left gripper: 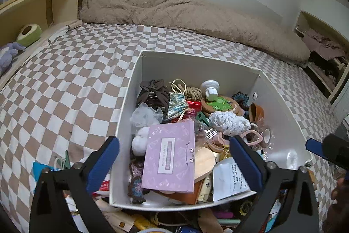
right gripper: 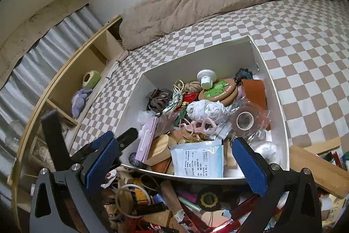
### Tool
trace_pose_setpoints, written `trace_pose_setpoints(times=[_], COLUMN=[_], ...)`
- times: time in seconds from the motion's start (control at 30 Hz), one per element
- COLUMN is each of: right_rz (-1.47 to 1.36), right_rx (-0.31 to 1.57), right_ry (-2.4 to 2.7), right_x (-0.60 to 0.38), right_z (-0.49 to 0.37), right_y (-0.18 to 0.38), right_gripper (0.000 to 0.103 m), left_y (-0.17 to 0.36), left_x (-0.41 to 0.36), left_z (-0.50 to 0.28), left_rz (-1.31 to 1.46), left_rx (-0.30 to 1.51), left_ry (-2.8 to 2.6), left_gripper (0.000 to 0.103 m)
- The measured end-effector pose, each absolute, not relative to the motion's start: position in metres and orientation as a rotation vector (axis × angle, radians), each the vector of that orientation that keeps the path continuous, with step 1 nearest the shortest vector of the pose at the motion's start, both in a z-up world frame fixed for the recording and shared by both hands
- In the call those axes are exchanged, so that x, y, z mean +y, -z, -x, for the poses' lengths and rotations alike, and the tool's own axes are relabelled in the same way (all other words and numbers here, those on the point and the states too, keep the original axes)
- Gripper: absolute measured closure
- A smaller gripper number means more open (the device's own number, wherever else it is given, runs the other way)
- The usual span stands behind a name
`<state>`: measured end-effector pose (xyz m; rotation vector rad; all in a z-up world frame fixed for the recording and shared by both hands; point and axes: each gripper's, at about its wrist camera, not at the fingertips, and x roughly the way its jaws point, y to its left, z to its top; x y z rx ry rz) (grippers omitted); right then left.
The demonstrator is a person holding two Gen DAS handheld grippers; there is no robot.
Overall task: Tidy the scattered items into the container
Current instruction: 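Lower the lilac card into the white box and open the left tool, then move both tools back from the box toward the remaining pile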
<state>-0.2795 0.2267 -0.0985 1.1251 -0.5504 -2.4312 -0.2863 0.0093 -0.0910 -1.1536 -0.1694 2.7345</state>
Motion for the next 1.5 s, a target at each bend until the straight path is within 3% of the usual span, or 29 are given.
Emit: trace_pose_setpoints(times=[0.33,0.7,1.5], right_rz=[-1.026,-0.960,-0.834], right_rx=[-0.307,-0.169,-0.285], right_ry=[2.635,2.738,2.918], right_x=[0.223,0.225,0.290], right_z=[0.267,0.249,0.217], right_y=[0.089,0.091,0.083], right_gripper=[0.000,0.000,0.000], left_y=[0.060,0.046,0.036], left_x=[0.006,0.005,-0.032], left_z=[0.261,0.239,0.218], left_rz=[1.066,1.021,0.959], left_rx=[-0.111,-0.055,-0.125], left_ry=[-2.792,-2.807,-2.885], left_gripper=[0.000,0.000,0.000])
